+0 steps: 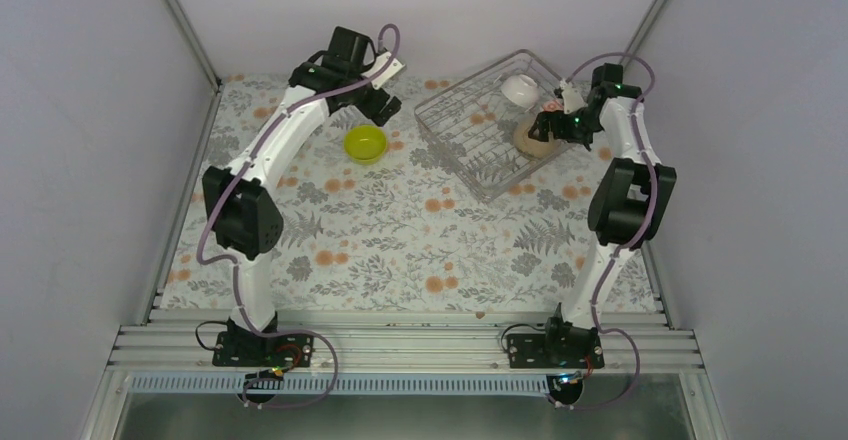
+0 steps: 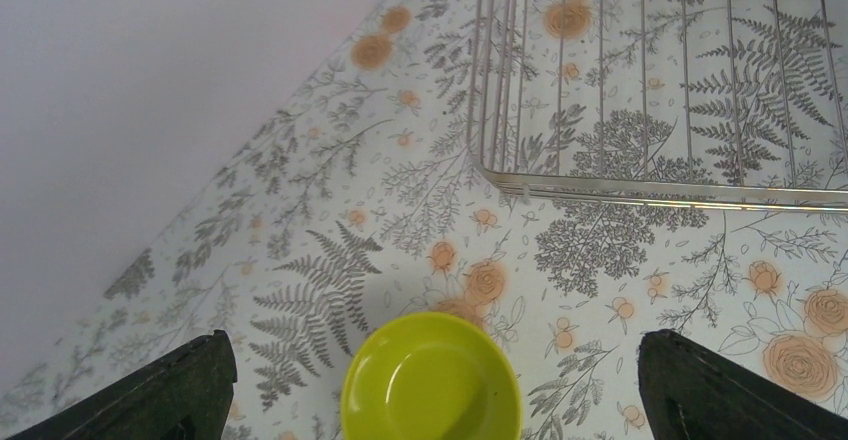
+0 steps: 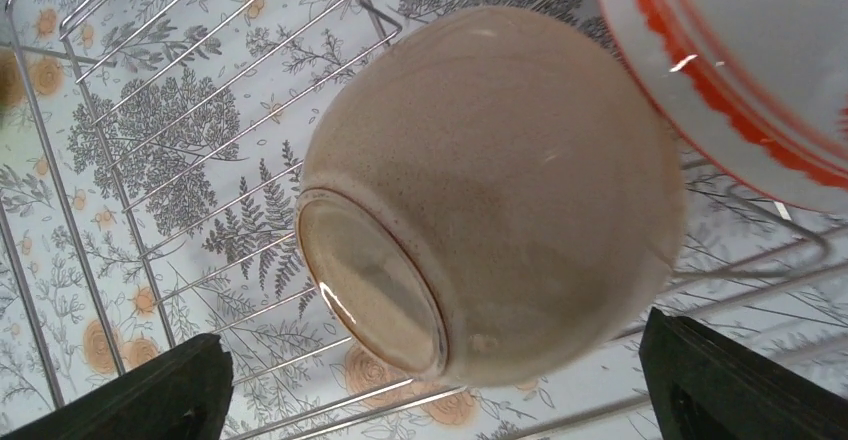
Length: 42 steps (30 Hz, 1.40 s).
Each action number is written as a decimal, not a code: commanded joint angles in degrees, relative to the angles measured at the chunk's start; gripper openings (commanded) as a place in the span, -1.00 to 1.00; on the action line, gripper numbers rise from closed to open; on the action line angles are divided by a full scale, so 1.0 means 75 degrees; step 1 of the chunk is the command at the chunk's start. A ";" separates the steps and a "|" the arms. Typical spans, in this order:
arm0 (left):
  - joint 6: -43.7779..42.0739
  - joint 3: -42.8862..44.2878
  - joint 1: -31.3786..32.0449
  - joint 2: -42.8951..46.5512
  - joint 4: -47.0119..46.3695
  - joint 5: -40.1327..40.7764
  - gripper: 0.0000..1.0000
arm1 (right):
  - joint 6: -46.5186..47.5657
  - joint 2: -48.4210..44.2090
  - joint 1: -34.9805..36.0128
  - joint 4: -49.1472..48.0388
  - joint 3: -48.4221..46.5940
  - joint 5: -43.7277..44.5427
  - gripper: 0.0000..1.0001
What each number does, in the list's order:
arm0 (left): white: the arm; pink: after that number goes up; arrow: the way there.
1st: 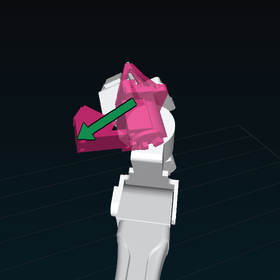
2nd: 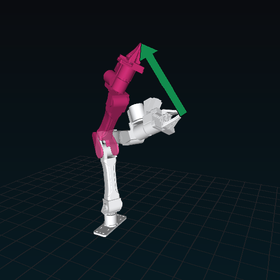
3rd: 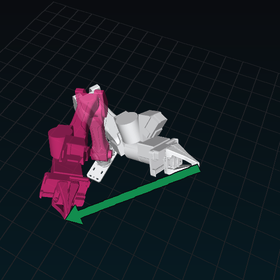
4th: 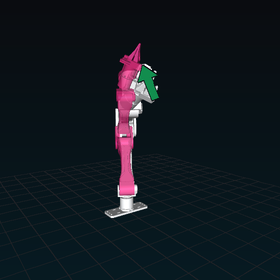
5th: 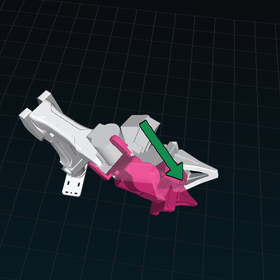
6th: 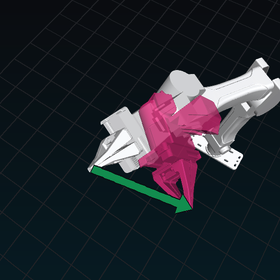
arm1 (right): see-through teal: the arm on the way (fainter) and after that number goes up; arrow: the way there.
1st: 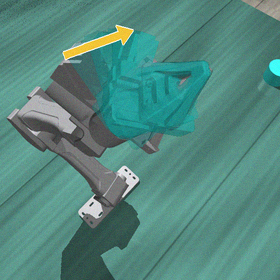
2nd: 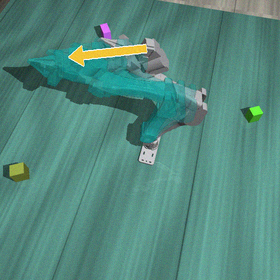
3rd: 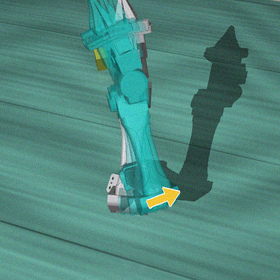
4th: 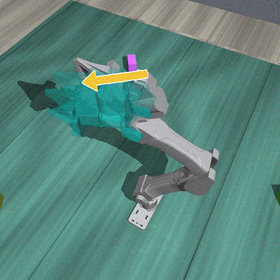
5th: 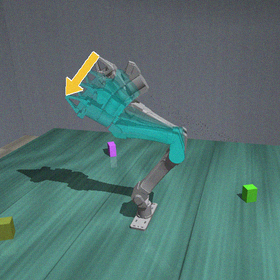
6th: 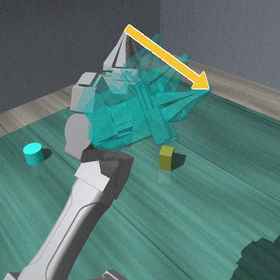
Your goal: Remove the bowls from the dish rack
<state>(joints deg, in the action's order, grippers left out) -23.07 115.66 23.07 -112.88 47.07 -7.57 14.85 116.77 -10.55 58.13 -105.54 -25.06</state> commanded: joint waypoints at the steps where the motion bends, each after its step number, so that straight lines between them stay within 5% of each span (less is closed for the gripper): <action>1: 0.0168 0.0462 0.0120 -0.0473 0.0251 0.0151 1.00 | -0.0236 0.0298 -0.0020 0.0210 -0.0431 -0.0558 1.00; 19: 0.0228 0.1544 0.0322 -0.1704 0.0377 0.0155 1.00 | -0.0585 0.2122 -0.0074 0.0724 -0.2544 -0.0444 1.00; 27: 0.0250 0.2044 0.0334 -0.2157 0.0596 0.0165 1.00 | -0.0392 0.2102 -0.0128 0.0862 -0.2242 -0.0552 1.00; 35: 0.0269 0.2139 0.0385 -0.2399 0.0591 0.0096 1.00 | -0.0066 0.1461 -0.0086 0.0056 -0.0418 0.0235 1.00; 42: 0.0310 0.2340 0.0439 -0.2629 0.0716 0.0031 1.00 | -0.0045 0.1502 0.0049 0.0236 -0.0641 -0.0233 1.00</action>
<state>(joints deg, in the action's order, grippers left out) -21.61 131.15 25.69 -131.00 51.55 -6.90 14.33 125.01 -10.87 54.89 -111.50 -26.74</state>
